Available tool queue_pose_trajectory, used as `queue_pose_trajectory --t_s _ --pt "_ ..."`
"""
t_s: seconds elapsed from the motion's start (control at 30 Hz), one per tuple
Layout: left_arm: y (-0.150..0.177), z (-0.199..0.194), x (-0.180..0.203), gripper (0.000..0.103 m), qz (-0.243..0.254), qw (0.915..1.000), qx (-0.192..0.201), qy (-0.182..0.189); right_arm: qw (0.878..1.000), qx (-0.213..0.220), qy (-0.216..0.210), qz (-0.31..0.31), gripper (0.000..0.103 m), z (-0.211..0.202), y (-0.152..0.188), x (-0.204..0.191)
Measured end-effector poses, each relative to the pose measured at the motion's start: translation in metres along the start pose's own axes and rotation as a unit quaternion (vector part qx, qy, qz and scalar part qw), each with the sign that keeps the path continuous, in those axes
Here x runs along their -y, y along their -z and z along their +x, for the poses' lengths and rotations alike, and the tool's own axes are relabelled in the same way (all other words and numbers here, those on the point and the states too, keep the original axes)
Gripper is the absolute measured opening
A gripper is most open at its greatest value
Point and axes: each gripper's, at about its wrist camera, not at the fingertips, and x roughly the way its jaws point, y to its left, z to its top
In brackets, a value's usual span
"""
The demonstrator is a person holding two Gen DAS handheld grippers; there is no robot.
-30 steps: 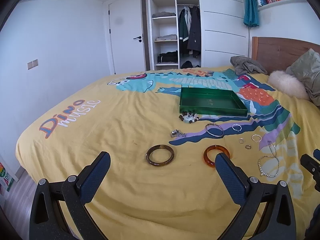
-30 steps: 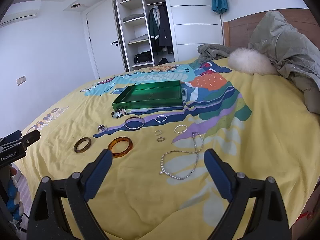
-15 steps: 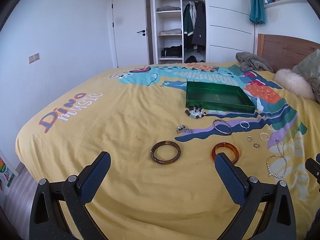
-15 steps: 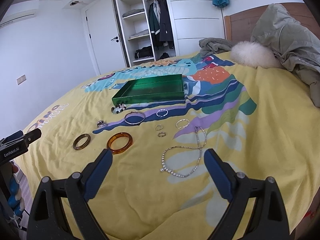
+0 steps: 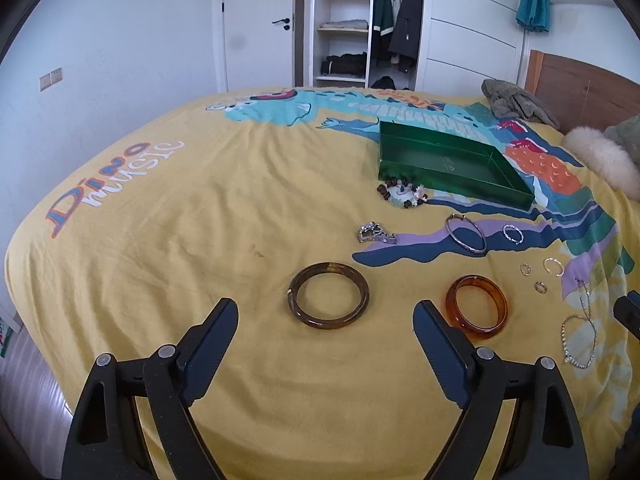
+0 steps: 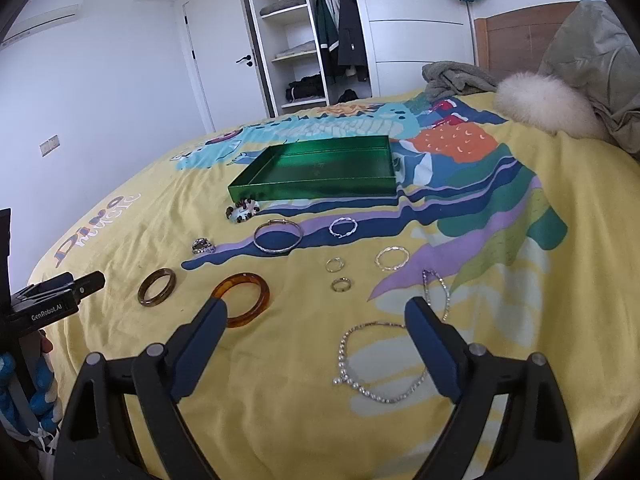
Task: Organize jewelry
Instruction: 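Grasp the dark brown bangle with the left tool while the right tool grasps a silver ring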
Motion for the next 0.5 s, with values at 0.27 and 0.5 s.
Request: queue_pose_trajectory --t_s 0.27,0.5 --pt "-0.004 0.048 0.016 0.063 0.024 0.9983 -0.044 0.030 0.998 -0.054 -0.015 0.001 0.064 0.069 -0.009 0.011" --pt "-0.006 0.093 0.024 0.049 0.047 0.9947 -0.087 0.027 0.995 -0.094 -0.020 0.010 0.050 0.110 -0.008 0.026"
